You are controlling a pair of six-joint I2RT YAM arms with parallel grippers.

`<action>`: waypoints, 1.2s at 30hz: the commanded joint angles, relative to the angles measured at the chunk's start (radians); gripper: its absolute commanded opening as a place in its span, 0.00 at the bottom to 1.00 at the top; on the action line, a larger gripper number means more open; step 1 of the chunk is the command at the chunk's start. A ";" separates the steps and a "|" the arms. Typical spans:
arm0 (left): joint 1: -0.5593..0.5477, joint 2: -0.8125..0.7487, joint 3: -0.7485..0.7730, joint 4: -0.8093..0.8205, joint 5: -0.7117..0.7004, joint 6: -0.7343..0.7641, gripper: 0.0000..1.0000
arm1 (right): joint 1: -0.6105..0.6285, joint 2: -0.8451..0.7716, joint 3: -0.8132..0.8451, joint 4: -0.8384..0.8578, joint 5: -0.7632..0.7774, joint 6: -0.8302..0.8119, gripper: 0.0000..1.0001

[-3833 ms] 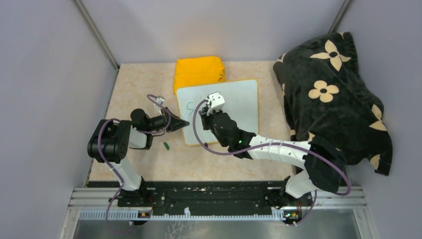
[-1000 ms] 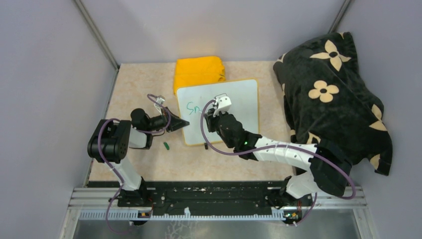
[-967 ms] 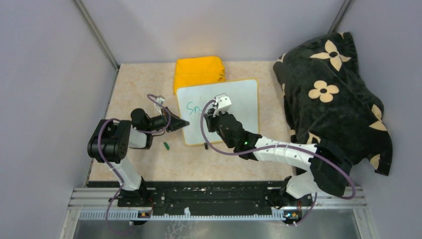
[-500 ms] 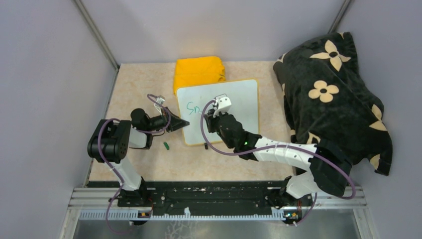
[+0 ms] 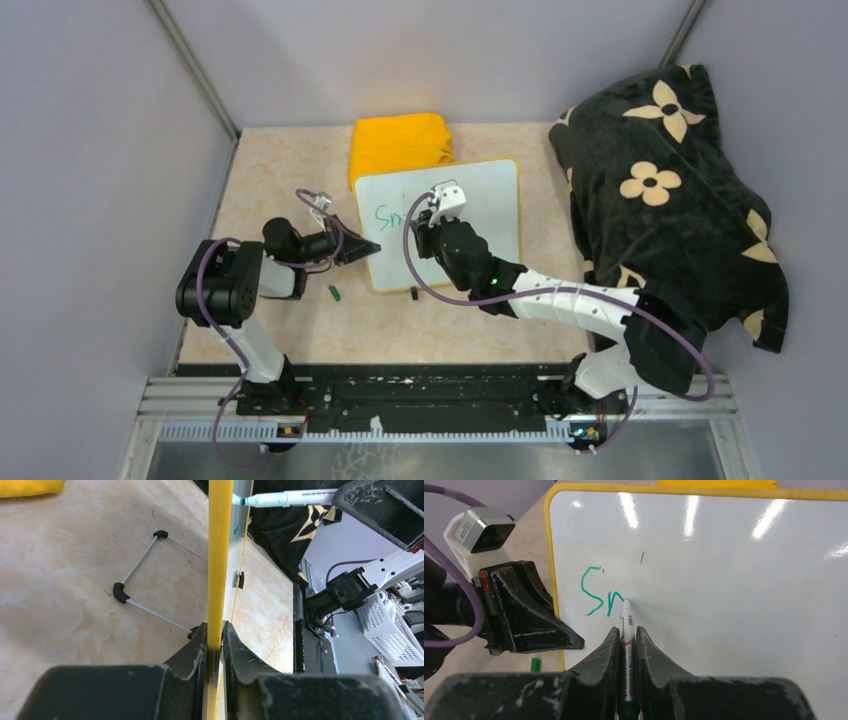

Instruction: Write a sentence on the whiteboard

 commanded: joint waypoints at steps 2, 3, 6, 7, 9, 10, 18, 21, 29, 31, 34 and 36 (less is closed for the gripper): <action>-0.001 0.000 0.008 -0.046 -0.030 0.042 0.00 | -0.034 0.020 0.050 -0.003 0.046 -0.032 0.00; -0.001 0.001 0.008 -0.047 -0.031 0.042 0.00 | -0.037 0.020 0.051 -0.004 0.047 -0.031 0.00; -0.001 0.000 0.009 -0.050 -0.031 0.044 0.00 | -0.046 0.014 0.049 -0.014 0.050 -0.027 0.00; -0.001 0.000 0.009 -0.051 -0.031 0.044 0.00 | -0.048 0.012 0.046 -0.017 0.051 -0.023 0.00; -0.001 0.001 0.009 -0.051 -0.030 0.044 0.00 | -0.050 0.008 0.037 -0.020 0.056 -0.015 0.00; -0.001 0.000 0.009 -0.051 -0.030 0.044 0.00 | -0.050 0.004 0.033 -0.021 0.059 -0.012 0.00; -0.001 0.001 0.009 -0.053 -0.032 0.044 0.00 | -0.051 -0.019 0.000 -0.027 0.069 0.000 0.00; -0.001 0.000 0.010 -0.052 -0.031 0.044 0.00 | -0.050 -0.026 -0.010 -0.030 0.068 0.002 0.00; -0.001 0.001 0.010 -0.052 -0.031 0.044 0.00 | -0.050 -0.036 -0.050 -0.034 0.040 0.022 0.00; -0.001 0.001 0.010 -0.052 -0.031 0.044 0.00 | -0.050 -0.037 -0.059 -0.036 0.032 0.035 0.00; -0.002 0.001 0.010 -0.053 -0.031 0.044 0.00 | -0.051 -0.040 -0.068 -0.037 0.020 0.041 0.00; -0.003 -0.001 0.010 -0.053 -0.031 0.044 0.00 | -0.051 -0.044 -0.075 -0.038 0.012 0.042 0.00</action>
